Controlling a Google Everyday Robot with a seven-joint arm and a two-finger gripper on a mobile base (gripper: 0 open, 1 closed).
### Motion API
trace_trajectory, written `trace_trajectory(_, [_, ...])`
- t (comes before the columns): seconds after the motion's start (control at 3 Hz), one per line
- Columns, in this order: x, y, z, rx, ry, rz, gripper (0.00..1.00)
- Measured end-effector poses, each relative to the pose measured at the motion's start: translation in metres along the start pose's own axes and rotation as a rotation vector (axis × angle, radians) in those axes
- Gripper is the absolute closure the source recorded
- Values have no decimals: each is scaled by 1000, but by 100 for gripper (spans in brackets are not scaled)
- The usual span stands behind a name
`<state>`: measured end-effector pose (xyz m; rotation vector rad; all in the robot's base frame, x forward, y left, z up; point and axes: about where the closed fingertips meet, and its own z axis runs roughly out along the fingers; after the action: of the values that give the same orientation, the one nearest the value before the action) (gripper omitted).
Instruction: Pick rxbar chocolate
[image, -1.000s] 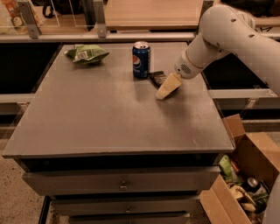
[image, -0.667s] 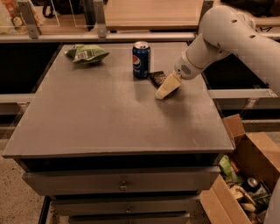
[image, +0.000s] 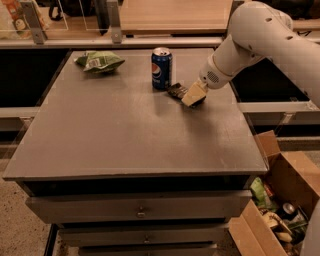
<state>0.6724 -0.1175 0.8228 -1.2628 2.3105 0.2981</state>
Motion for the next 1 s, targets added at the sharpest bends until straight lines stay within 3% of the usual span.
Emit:
trace_trajectory(0.33, [0, 0, 0, 0, 0, 0, 100])
trace_trajectory(1.0, [-6, 15, -63, -20, -51, -58, 100])
